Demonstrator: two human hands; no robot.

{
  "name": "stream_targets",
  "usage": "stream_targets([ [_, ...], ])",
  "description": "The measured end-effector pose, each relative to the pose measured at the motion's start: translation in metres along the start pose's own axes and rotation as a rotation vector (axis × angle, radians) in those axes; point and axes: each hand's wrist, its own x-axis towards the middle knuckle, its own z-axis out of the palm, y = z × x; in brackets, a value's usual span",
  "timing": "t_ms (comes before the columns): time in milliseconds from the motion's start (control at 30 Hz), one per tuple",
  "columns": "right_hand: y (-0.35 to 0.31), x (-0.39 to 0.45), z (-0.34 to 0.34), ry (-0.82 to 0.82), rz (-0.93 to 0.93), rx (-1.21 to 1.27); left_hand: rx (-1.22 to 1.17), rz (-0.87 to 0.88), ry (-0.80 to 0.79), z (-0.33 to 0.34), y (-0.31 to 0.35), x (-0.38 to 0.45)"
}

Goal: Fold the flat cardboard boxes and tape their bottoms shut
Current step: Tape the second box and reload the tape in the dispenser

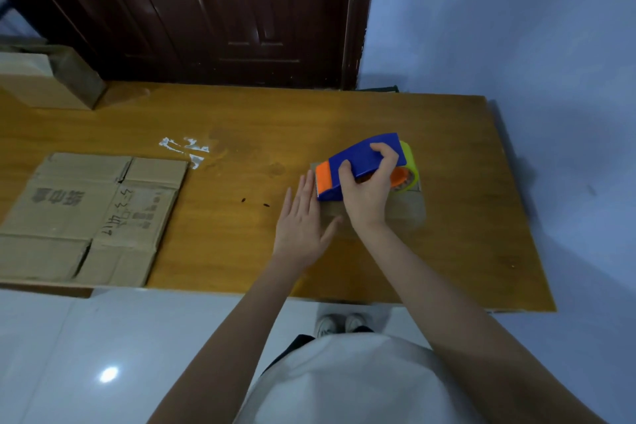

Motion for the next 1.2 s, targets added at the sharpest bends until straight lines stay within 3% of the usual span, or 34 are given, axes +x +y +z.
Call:
stream_targets([
  [67, 0.001, -0.001, -0.001, -0.014, -0.007, -0.014, 0.116, 0.028, -0.011, -0.001, -0.003, 0.003],
  [233, 0.001, -0.005, -0.001, -0.002, -0.015, 0.0, 0.069, -0.048, -0.017, 0.003, 0.001, 0.0],
  [567, -0.004, -0.005, 0.0, 0.01, 0.024, 0.032, 0.018, -0.002, 0.112, 0.01, -0.002, -0.001],
  [900, -0.007, 0.003, -0.015, -0.042, 0.032, -0.006, 0.393, -0.05, 0.074, 0.007, 0.002, 0.0],
  [1200, -0.007, 0.013, -0.042, 0.02, 0.086, 0.037, 0.312, -0.058, 0.148, 0.012, 0.007, 0.002],
])
